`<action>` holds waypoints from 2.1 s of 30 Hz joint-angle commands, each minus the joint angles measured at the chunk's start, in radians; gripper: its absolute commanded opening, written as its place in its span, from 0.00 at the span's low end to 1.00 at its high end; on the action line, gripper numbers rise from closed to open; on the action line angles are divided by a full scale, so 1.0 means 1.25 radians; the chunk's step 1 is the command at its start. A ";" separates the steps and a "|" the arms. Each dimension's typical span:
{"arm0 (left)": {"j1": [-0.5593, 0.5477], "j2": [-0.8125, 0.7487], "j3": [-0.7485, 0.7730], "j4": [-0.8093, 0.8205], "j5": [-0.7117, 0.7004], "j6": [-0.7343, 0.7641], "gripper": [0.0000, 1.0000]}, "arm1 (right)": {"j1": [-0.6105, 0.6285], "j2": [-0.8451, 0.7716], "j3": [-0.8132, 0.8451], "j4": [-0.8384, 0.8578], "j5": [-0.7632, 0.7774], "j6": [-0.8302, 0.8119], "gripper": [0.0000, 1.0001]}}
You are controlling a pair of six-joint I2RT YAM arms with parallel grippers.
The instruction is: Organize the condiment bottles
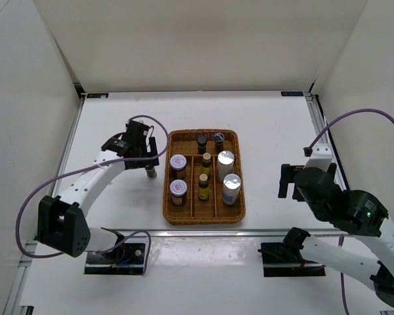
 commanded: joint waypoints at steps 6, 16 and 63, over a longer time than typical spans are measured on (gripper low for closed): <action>0.047 0.069 0.035 0.048 0.130 -0.012 0.96 | 0.003 -0.004 -0.007 0.019 0.005 -0.007 1.00; 0.047 0.118 0.050 0.063 0.130 -0.019 0.70 | 0.003 -0.004 -0.007 0.019 -0.003 -0.007 1.00; -0.101 0.457 0.477 0.043 0.119 0.012 0.19 | 0.003 0.011 -0.007 0.026 -0.003 -0.007 1.00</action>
